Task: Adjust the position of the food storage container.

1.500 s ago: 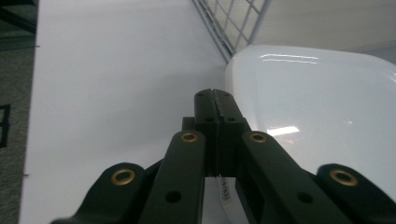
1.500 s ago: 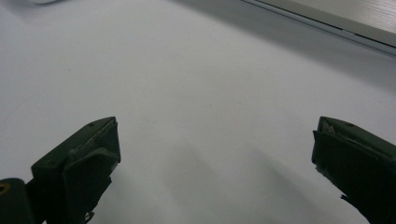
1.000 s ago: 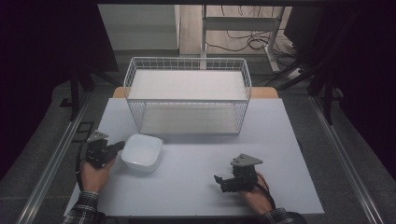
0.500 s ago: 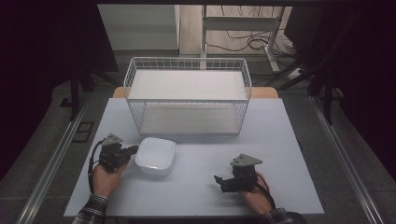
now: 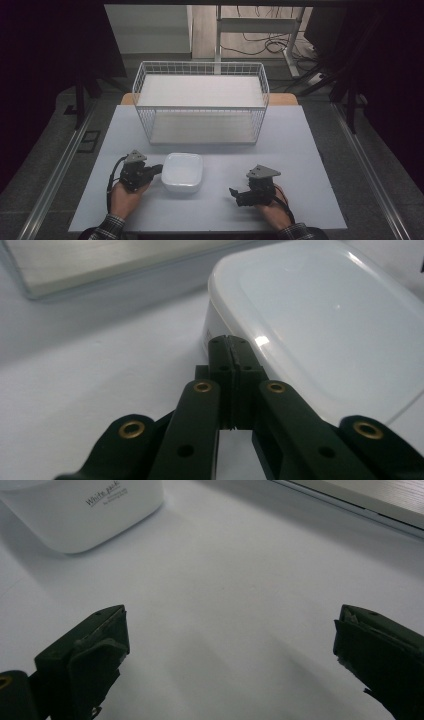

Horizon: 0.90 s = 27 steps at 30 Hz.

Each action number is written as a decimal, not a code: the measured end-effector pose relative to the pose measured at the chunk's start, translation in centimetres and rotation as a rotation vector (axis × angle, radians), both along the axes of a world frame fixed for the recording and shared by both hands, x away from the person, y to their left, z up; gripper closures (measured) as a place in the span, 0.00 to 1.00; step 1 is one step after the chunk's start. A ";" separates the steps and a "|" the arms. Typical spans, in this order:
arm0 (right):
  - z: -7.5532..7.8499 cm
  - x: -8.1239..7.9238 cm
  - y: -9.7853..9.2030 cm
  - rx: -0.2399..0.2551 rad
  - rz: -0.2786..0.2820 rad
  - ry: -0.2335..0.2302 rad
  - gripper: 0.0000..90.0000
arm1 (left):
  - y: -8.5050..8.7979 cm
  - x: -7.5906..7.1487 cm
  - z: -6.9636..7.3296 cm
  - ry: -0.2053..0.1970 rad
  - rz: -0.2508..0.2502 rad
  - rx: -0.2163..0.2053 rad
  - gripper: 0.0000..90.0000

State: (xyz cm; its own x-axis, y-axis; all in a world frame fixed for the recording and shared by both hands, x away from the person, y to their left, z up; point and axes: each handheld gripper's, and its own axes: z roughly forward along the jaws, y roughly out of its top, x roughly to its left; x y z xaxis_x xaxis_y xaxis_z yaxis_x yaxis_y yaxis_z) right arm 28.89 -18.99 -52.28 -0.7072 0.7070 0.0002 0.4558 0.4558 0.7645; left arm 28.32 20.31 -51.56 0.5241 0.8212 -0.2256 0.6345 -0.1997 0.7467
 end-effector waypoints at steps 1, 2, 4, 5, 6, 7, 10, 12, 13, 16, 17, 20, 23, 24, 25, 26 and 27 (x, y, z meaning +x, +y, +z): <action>0.0 0.0 0.0 0.000 0.001 -0.001 0.01 | -0.2 -0.1 0.0 0.002 -0.004 -0.003 1.00; 0.0 0.0 0.0 -0.001 0.001 -0.001 0.01 | -0.3 -0.1 0.0 0.002 -0.009 -0.007 1.00; 0.0 0.0 0.0 0.000 0.001 -0.002 0.01 | -0.7 -0.2 -0.1 0.005 -0.023 -0.014 1.00; 0.0 0.0 0.0 -0.001 0.000 -0.001 0.01 | -0.8 -0.3 -0.1 0.006 -0.028 -0.015 1.00; 0.0 0.0 0.0 0.000 0.001 -0.001 0.01 | -1.0 -0.3 -0.1 0.004 -0.032 -0.019 1.00; 0.0 0.0 0.0 -0.001 0.001 -0.001 0.01 | -1.3 -0.4 -0.1 0.008 -0.045 -0.020 1.00; 0.0 0.0 0.0 -0.001 0.002 -0.001 0.01 | -1.9 -0.5 -0.2 0.010 -0.064 -0.017 1.00; 0.0 0.0 0.1 0.000 0.003 0.000 0.01 | -2.5 -0.5 -0.3 0.013 -0.079 -0.014 1.00; 0.0 0.0 0.1 0.000 0.003 0.000 0.01 | -2.9 -0.4 -0.3 0.015 -0.090 -0.010 1.00; 0.0 0.0 0.1 0.000 0.004 0.000 0.01 | -3.7 -0.4 -0.5 0.015 -0.110 -0.002 1.00; 0.0 0.0 0.1 0.000 0.004 0.001 0.01 | -4.0 -0.4 -0.5 0.013 -0.116 -0.002 1.00; 0.0 0.0 0.1 0.000 0.006 0.001 0.01 | -4.7 -0.3 -0.6 0.008 -0.127 0.006 1.00; -0.1 0.0 0.1 0.000 0.006 0.001 0.01 | -4.9 -0.2 -0.7 0.005 -0.126 0.004 1.00; -0.1 0.0 0.1 0.000 0.007 0.001 0.01 | -5.1 -0.1 -0.7 0.003 -0.127 0.001 1.00; -0.1 0.0 0.1 0.001 0.007 0.002 0.01 | -5.2 0.0 -0.7 0.001 -0.126 -0.001 1.00; -0.1 0.0 0.1 -0.001 0.010 0.004 0.01 | -5.4 0.1 -0.8 -0.002 -0.126 -0.002 1.00; -0.1 0.0 0.1 -0.001 0.010 0.004 0.01 | -5.6 0.3 -0.8 -0.005 -0.127 -0.004 1.00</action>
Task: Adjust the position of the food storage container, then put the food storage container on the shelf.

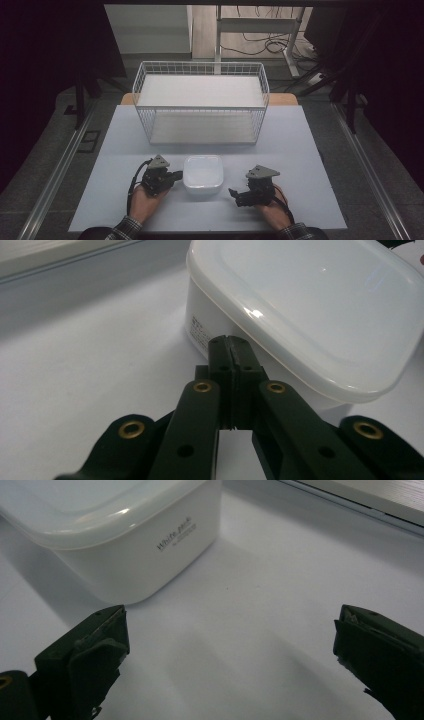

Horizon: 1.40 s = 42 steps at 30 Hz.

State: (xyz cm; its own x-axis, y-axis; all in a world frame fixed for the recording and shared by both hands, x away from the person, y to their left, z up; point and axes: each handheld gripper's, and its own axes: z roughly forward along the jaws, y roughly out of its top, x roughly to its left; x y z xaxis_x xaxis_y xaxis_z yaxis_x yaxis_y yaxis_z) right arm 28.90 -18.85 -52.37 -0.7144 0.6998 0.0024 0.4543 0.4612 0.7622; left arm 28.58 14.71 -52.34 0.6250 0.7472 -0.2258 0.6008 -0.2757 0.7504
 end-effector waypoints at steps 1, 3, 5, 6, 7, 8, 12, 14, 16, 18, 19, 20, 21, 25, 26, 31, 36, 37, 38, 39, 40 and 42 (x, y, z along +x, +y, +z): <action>0.0 0.0 0.0 0.000 0.001 0.000 0.01 | -0.2 0.1 0.0 -0.001 -0.001 -0.002 1.00; 0.0 0.0 0.0 0.000 0.002 0.000 0.01 | -0.4 0.2 -0.1 -0.002 -0.005 -0.003 1.00; 0.0 0.0 0.0 0.000 0.001 -0.001 0.01 | -0.6 0.3 -0.1 -0.003 -0.012 0.009 1.00; 0.0 0.0 0.0 0.003 -0.001 -0.002 0.01 | -0.5 0.3 -0.1 0.000 -0.016 0.006 1.00; 0.0 0.0 -0.1 0.005 -0.001 -0.001 0.01 | -0.4 0.2 0.0 0.000 -0.015 0.005 0.99; 0.0 0.0 -0.1 0.005 -0.001 -0.001 0.01 | -0.2 0.2 0.1 -0.001 -0.016 0.003 0.99; 0.2 0.0 -0.2 0.039 -0.002 0.002 0.01 | 1.1 0.1 0.3 0.008 -0.020 -0.030 0.83; 0.3 0.0 -0.3 0.047 -0.001 -0.003 0.01 | 1.8 -0.1 0.5 0.005 -0.015 -0.045 0.72; 0.3 0.0 -0.3 0.050 0.000 -0.003 0.01 | 2.4 -0.4 0.8 -0.014 -0.001 -0.056 0.55; 0.4 -0.1 -0.4 0.044 0.003 -0.004 0.01 | 2.7 -0.6 0.9 -0.025 0.002 -0.073 0.34; 0.4 -0.1 -0.3 0.045 0.003 -0.006 0.01 | 2.8 -0.8 0.9 -0.035 -0.003 -0.078 0.29; 0.4 -0.1 -0.3 0.045 0.003 -0.006 0.01 | 2.9 -1.0 0.8 -0.035 -0.009 -0.076 0.29; 0.4 -0.1 -0.4 0.045 0.003 -0.007 0.01 | 2.9 -1.4 0.6 -0.034 -0.025 -0.070 0.26; 0.4 0.0 -0.4 0.042 0.005 -0.005 0.01 | 2.5 -2.6 0.1 -0.025 -0.076 -0.038 0.07; 0.4 0.0 -0.4 0.042 0.005 -0.005 0.01 | 2.4 -2.8 0.0 -0.030 -0.085 -0.020 0.07; 0.4 -0.2 -0.3 0.039 0.011 -0.006 0.01 | 1.5 -3.3 -0.7 -0.067 -0.103 0.055 0.05; 0.6 0.0 -0.6 0.085 -0.036 -0.018 0.00 | 1.8 -3.1 -0.9 -0.078 -0.097 0.047 0.04; 0.7 0.1 -0.7 0.094 -0.045 -0.021 0.01 | 1.9 -3.1 -0.8 -0.073 -0.093 0.042 0.05; 0.7 0.1 -0.7 0.100 -0.047 -0.022 0.01 | 1.9 -3.1 -0.8 -0.066 -0.089 0.039 0.05; 0.7 0.1 -0.7 0.108 -0.045 -0.020 0.00 | 1.9 -3.1 -0.8 -0.062 -0.086 0.039 0.06; 0.8 0.1 -0.7 0.109 -0.042 -0.019 0.01 | 1.9 -3.1 -0.8 -0.060 -0.085 0.039 0.06; 0.9 0.0 -0.5 0.109 -0.031 -0.019 0.01 | 1.9 -3.1 -0.6 -0.059 -0.083 0.036 0.07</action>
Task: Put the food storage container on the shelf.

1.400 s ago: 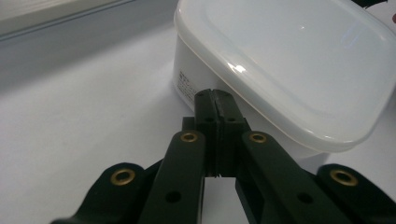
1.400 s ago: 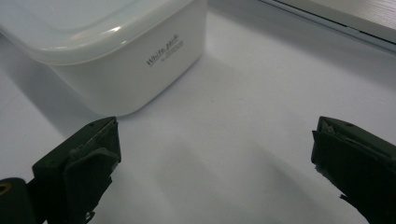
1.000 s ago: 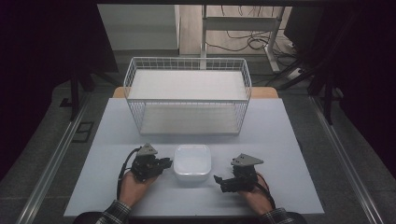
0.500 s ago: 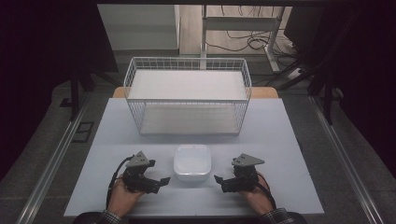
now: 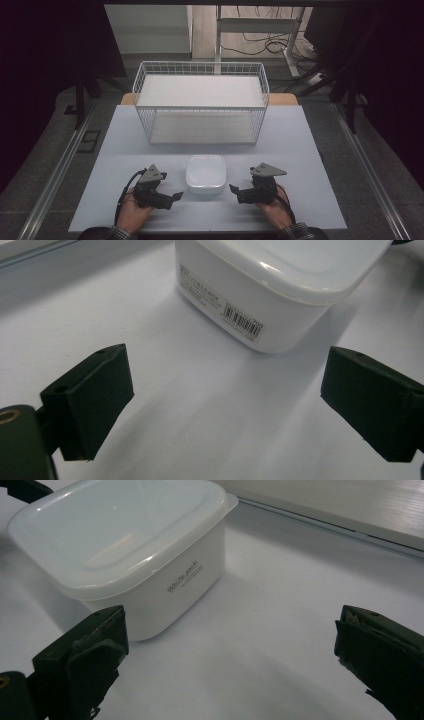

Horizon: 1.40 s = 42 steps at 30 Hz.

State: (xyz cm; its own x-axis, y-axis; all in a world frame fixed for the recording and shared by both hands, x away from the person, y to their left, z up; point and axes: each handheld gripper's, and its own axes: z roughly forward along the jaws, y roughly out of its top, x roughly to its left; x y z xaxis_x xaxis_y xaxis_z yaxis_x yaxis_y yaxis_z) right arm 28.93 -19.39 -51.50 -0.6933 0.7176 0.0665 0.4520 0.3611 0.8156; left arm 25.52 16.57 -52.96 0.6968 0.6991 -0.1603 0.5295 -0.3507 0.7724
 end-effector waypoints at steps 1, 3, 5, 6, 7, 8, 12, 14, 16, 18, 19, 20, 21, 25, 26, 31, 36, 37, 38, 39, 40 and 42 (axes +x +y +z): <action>0.0 0.0 0.0 0.000 0.000 0.000 0.01 | 0.0 0.0 0.0 0.000 0.000 0.000 0.07; 0.0 0.0 0.1 -0.005 0.007 0.006 0.01 | 0.0 0.0 0.1 -0.004 0.001 -0.006 0.07; 0.3 -0.1 0.3 0.004 0.020 0.011 0.00 | 0.0 0.0 0.4 -0.005 0.003 -0.024 0.06; 0.3 -0.1 0.3 0.004 0.020 0.011 0.00 | 0.0 0.0 0.4 -0.005 0.003 -0.024 0.06; 0.5 -0.1 0.4 0.022 0.033 0.013 0.00 | 0.0 0.1 0.5 -0.006 0.007 -0.032 0.05; 0.5 -0.1 0.4 0.022 0.033 0.013 0.00 | 0.0 0.1 0.5 -0.006 0.007 -0.032 0.04; 0.9 0.0 0.9 0.067 0.043 0.042 0.00 | 0.1 0.2 0.8 -0.007 0.006 -0.060 0.04; 1.1 0.1 1.2 0.091 0.054 0.067 0.00 | 0.2 0.3 1.0 -0.013 0.006 -0.069 0.04; 1.2 0.3 1.5 0.087 0.062 0.084 0.01 | 0.0 0.4 1.3 -0.020 0.008 -0.072 0.05; 1.3 0.4 1.8 0.085 0.072 0.095 0.02 | -0.2 0.4 1.5 -0.031 0.007 -0.080 0.06; 1.4 0.5 2.1 0.079 0.085 0.105 0.05 | -0.3 0.5 1.7 -0.042 0.009 -0.080 0.07; 1.4 0.5 2.1 0.079 0.085 0.105 0.05 | -0.4 0.5 1.9 -0.051 0.013 -0.075 0.07; 1.5 0.5 2.2 0.076 0.096 0.107 0.06 | -0.5 0.5 2.0 -0.063 0.016 -0.068 0.08; 1.9 0.4 3.2 0.038 0.139 0.085 0.09 | -0.8 1.2 2.4 -0.063 0.017 -0.086 0.10; 1.9 0.4 3.2 0.038 0.139 0.085 0.09 | -0.8 1.2 2.4 -0.063 0.017 -0.086 0.10; 2.0 0.7 4.0 0.026 0.155 0.081 0.13 | -1.6 1.8 2.7 -0.072 0.005 -0.083 0.11; 2.2 1.6 4.8 0.022 0.159 0.094 0.15 | -2.5 2.6 2.7 -0.060 0.007 -0.089 0.13; 2.3 2.0 5.2 0.013 0.162 0.097 0.15 | -2.8 2.8 2.6 -0.056 0.003 -0.081 0.13; 2.3 2.0 5.2 0.013 0.162 0.097 0.15 | -3.0 3.0 2.7 -0.053 0.001 -0.078 0.13; 2.3 2.1 5.3 0.013 0.160 0.100 0.15 | -3.3 3.3 2.7 -0.048 -0.005 -0.075 0.13; 2.3 2.3 5.5 0.013 0.164 0.106 0.15 | -3.5 3.6 2.8 -0.044 -0.011 -0.073 0.13; 2.3 2.6 5.7 0.012 0.160 0.108 0.13 | -4.1 4.1 2.9 -0.036 -0.018 -0.052 0.12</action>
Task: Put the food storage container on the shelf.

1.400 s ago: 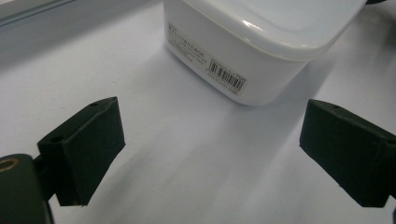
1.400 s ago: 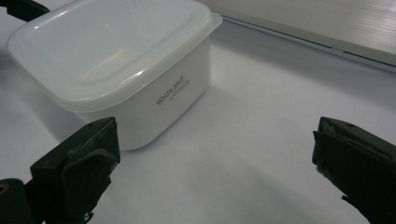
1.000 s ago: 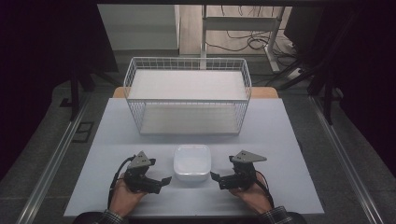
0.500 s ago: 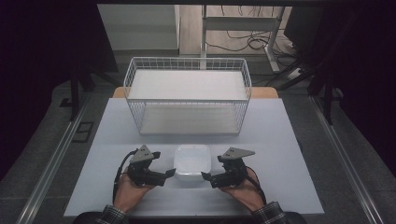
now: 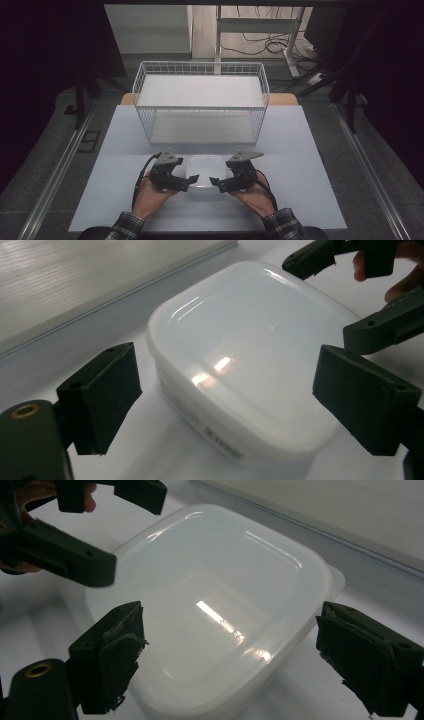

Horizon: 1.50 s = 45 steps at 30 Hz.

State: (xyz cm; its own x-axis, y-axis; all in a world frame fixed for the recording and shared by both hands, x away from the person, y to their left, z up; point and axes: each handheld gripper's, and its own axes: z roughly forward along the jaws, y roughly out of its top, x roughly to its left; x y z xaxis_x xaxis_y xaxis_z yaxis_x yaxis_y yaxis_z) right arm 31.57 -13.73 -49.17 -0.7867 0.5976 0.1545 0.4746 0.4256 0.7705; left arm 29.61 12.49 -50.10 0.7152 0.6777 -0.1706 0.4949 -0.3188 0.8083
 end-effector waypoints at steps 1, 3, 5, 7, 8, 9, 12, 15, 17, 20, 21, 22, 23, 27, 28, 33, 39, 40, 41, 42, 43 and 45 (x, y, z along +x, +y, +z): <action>0.0 0.2 0.0 0.003 0.003 0.001 0.13 | -0.2 0.2 -0.1 0.001 -0.004 0.009 0.12; -0.1 0.7 0.1 0.002 0.001 0.015 0.12 | -0.3 0.3 -0.5 0.017 -0.004 0.002 0.11; -0.4 1.0 0.1 0.007 -0.004 0.034 0.10 | 0.0 0.4 -0.8 0.040 -0.008 -0.029 0.12; -0.6 1.2 -0.1 0.029 -0.006 0.067 0.10 | 0.1 0.4 -0.9 0.053 -0.016 -0.045 0.16; -0.6 1.2 -0.1 0.029 -0.006 0.067 0.10 | 0.2 0.3 -0.9 0.061 -0.024 -0.058 0.16; -0.6 1.2 -0.2 0.042 0.000 0.104 0.14 | 0.3 0.2 -1.0 0.067 -0.023 -0.067 0.20; -0.6 0.9 -0.3 0.042 -0.006 0.129 0.16 | 0.4 -0.5 -1.2 0.102 -0.018 -0.099 0.24; -0.5 0.4 -0.4 0.033 -0.003 0.161 0.18 | 0.5 -1.2 -1.5 0.161 -0.004 -0.139 0.25; 0.1 -0.4 -0.8 0.005 -0.014 0.160 0.30 | 0.6 -1.5 -1.3 0.167 0.002 -0.129 0.30; 0.6 -1.0 -1.1 0.004 -0.045 0.127 0.45 | 0.9 -2.0 -0.8 0.139 0.041 -0.122 0.41; 0.8 -1.2 -1.3 0.005 -0.065 0.116 0.50 | 1.0 -2.2 -0.6 0.139 0.052 -0.129 0.49; 0.9 -1.2 -1.4 0.011 -0.077 0.138 0.54 | 1.1 -2.4 -0.6 0.145 0.068 -0.144 0.53; 1.0 -1.3 -1.6 0.022 -0.090 0.147 0.58 | 1.1 -2.5 -0.5 0.148 0.082 -0.154 0.57; 1.5 -1.8 -2.3 0.038 -0.113 0.147 0.72 | 1.4 -2.8 -0.3 0.146 0.107 -0.182 0.72; 1.5 -1.8 -2.3 0.038 -0.113 0.147 0.72 | 1.4 -2.8 -0.2 0.142 0.116 -0.187 0.72; 1.7 -2.1 -2.4 0.066 -0.162 0.106 0.81 | 1.3 -3.3 -0.2 0.116 0.168 -0.195 0.80; 1.7 -2.3 -2.2 0.056 -0.177 0.063 0.86 | 1.3 -3.3 -0.5 0.109 0.203 -0.203 0.86; 1.7 -2.4 -2.1 0.057 -0.180 0.062 0.86 | 1.3 -3.3 -0.5 0.111 0.208 -0.206 0.86; 1.7 -2.4 -2.1 0.062 -0.183 0.059 0.86 | 1.3 -3.3 -0.5 0.111 0.210 -0.208 0.86; 1.7 -2.3 -2.0 0.063 -0.185 0.054 0.86 | 1.4 -3.3 -0.5 0.112 0.211 -0.209 0.86; 1.7 -2.3 -2.0 0.066 -0.187 0.053 0.86 | 1.3 -3.2 -0.5 0.110 0.215 -0.205 0.86; 1.6 -2.2 -2.0 0.068 -0.189 0.042 0.86 | 1.2 -3.2 -0.4 0.105 0.220 -0.201 0.86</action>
